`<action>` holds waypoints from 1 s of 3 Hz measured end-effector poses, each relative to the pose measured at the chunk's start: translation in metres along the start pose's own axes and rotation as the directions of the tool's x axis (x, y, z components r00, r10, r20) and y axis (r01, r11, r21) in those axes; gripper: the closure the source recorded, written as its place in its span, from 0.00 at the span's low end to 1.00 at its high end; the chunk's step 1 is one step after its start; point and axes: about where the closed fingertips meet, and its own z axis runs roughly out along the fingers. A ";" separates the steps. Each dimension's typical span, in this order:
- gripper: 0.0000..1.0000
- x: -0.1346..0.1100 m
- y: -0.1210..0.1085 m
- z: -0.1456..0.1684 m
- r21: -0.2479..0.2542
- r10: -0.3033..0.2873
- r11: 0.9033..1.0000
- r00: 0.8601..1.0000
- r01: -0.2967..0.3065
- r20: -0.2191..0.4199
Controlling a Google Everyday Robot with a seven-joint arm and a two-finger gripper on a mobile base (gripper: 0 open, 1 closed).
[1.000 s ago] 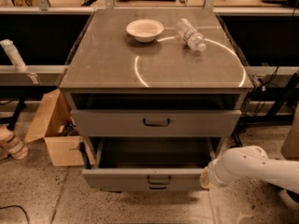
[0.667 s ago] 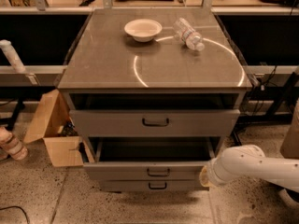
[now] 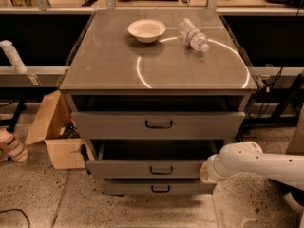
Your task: Close middle drawer
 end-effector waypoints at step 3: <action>0.37 0.000 0.000 0.000 0.000 0.000 1.000 1.000 0.000 0.000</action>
Offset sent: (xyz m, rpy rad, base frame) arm 0.0000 0.0000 0.0000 0.0000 0.0000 0.0000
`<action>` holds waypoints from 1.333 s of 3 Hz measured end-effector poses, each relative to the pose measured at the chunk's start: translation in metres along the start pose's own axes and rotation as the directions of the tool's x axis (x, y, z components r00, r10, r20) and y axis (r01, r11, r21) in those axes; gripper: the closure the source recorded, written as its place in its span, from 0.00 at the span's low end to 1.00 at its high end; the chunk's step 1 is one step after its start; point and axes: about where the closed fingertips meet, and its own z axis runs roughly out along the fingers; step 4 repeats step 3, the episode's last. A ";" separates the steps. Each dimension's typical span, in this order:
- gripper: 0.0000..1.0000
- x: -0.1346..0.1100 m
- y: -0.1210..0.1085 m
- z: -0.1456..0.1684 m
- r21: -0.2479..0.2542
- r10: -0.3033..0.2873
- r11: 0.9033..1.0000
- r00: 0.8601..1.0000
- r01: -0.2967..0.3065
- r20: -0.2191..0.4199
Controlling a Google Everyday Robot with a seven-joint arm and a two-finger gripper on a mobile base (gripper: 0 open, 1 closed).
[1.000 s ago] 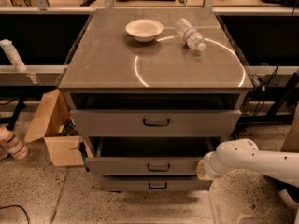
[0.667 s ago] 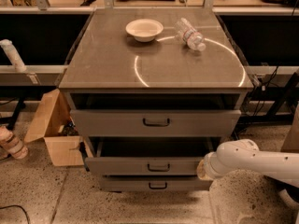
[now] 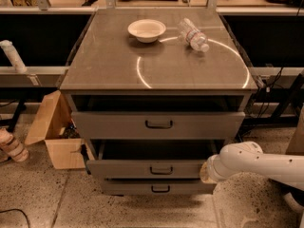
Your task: Close middle drawer
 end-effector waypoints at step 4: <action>0.00 0.003 -0.005 0.001 0.003 -0.006 1.000 1.000 0.006 -0.011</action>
Offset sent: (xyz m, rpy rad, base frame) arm 0.1105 -0.0104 0.0070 -0.1126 -0.0541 0.0222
